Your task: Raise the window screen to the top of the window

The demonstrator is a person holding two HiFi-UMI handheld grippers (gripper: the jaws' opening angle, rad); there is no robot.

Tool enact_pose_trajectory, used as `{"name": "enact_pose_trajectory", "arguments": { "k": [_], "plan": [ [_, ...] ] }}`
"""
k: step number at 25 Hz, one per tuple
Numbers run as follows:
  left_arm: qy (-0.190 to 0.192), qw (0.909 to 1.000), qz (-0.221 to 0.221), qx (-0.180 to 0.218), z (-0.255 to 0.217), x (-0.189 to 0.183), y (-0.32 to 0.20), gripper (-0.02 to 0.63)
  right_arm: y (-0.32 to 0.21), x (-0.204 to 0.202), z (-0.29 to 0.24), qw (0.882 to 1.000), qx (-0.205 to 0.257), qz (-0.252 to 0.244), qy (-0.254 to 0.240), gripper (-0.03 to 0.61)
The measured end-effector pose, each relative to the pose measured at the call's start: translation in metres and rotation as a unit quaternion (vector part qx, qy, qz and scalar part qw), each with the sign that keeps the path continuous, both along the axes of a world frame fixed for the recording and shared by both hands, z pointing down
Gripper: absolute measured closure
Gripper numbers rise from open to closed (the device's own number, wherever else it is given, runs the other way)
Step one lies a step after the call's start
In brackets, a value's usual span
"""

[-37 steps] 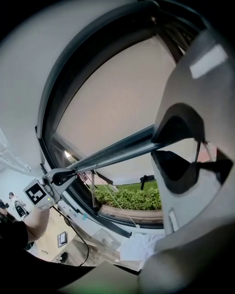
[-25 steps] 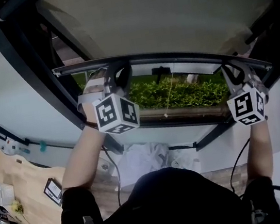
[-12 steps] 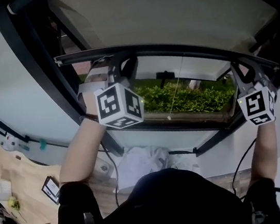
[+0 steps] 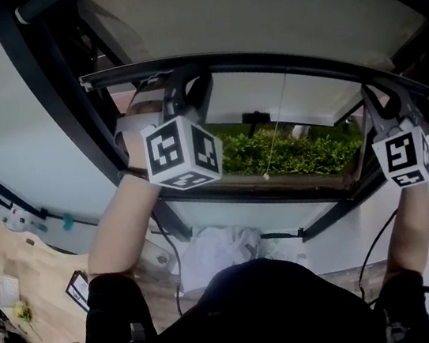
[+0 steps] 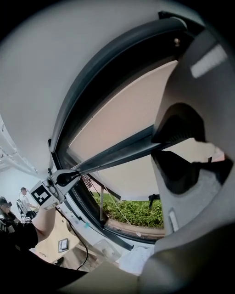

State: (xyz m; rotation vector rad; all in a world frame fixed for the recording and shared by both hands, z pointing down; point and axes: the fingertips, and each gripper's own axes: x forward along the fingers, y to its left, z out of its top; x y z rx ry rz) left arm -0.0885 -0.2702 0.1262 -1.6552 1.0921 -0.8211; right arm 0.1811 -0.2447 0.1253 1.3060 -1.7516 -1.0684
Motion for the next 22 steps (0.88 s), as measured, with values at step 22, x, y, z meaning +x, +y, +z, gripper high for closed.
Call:
{"name": "enact_pose_trajectory", "arguments": {
  "k": [22],
  "plan": [
    [-0.015, 0.9991, 0.003, 0.039, -0.056, 0.002, -0.001, 0.568, -0.001, 0.0, -0.055, 0.999, 0.043, -0.008, 0.004, 0.526]
  ]
}}
